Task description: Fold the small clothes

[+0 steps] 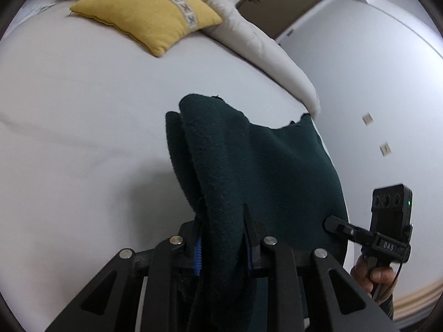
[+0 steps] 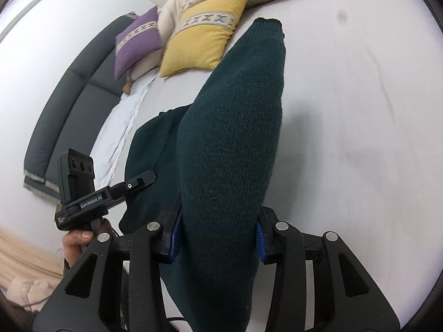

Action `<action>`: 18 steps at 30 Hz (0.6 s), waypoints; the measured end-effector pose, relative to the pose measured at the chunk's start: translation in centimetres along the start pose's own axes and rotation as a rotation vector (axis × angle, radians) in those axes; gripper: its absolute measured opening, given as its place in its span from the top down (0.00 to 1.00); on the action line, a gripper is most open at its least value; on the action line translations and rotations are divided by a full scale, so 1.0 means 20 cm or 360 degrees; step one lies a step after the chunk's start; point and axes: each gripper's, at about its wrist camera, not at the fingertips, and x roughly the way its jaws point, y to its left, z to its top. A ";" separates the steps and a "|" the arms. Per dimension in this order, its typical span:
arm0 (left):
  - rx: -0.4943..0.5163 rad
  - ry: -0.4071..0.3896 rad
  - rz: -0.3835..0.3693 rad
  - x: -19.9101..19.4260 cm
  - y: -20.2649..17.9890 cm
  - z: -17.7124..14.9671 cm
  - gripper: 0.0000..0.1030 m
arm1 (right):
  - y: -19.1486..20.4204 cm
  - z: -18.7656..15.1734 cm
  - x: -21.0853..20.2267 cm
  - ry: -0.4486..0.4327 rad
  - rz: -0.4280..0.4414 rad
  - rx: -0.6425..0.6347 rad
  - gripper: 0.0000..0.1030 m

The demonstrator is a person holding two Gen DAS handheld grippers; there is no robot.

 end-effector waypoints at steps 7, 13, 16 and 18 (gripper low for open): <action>0.0063 0.0107 0.0060 0.04 -0.06 -0.36 0.76 | -0.15 -0.49 -0.15 0.0029 0.0019 0.0119 0.63; -0.0081 0.0188 0.0045 0.25 0.11 -0.48 0.72 | -0.46 -0.72 -0.05 0.0036 0.0064 0.0337 0.61; -0.0090 0.0171 0.0034 0.24 0.12 -0.49 0.71 | -0.51 -0.76 -0.06 -0.0004 0.0151 0.0350 0.61; -0.0089 0.0165 0.0035 0.23 0.12 -0.50 0.69 | -0.49 -0.76 -0.05 -0.0002 0.0138 0.0321 0.59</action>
